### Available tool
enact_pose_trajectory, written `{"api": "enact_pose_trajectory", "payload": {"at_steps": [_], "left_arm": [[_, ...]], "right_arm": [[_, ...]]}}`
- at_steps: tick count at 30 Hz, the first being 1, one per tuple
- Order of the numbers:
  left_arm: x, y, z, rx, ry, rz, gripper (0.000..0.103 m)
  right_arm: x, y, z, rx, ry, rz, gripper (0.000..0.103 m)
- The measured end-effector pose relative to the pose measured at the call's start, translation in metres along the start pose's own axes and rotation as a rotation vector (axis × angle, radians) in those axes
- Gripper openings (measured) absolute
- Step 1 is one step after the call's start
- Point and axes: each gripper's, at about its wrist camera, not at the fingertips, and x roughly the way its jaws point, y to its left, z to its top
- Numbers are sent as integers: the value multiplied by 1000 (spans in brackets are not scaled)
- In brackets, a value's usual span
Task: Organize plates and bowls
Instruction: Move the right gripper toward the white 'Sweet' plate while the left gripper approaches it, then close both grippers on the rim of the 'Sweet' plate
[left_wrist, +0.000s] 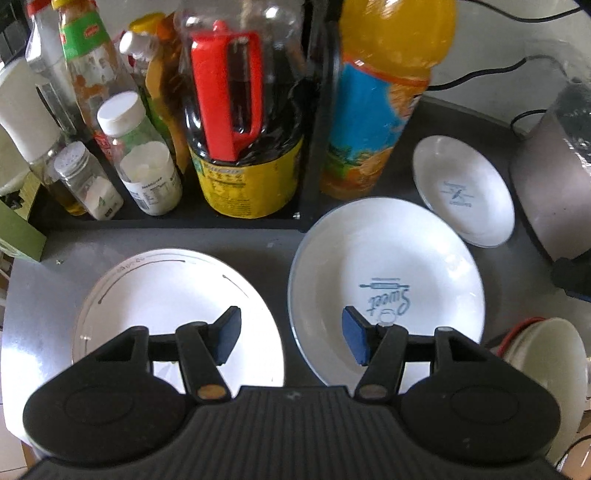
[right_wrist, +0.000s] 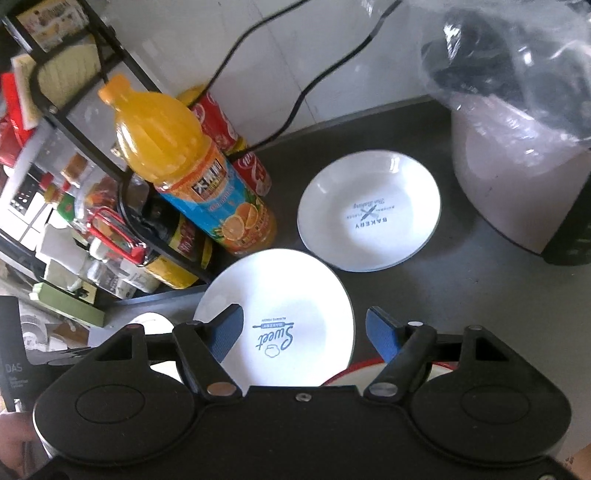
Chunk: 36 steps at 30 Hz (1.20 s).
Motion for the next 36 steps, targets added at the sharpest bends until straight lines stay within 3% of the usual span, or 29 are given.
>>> {"api": "enact_pose_trajectory", "payload": {"at_steps": [10, 13, 20, 27, 34, 36], "left_arm": [[28, 7, 8, 22, -6, -28, 49], [37, 3, 10, 34, 6, -26, 41], [52, 0, 13, 41, -6, -19, 36], [70, 8, 22, 31, 31, -22, 29], [85, 14, 26, -22, 94, -73, 28], [87, 16, 25, -42, 107, -96, 21]], "right_arm": [[36, -1, -4, 30, 87, -24, 57], [42, -8, -3, 63, 103, -40, 51], [57, -26, 10, 109, 142, -50, 50], [87, -35, 15, 144, 240, -55, 39], [104, -38, 11, 160, 292, -68, 31], [106, -38, 9, 148, 300, -76, 29]]}}
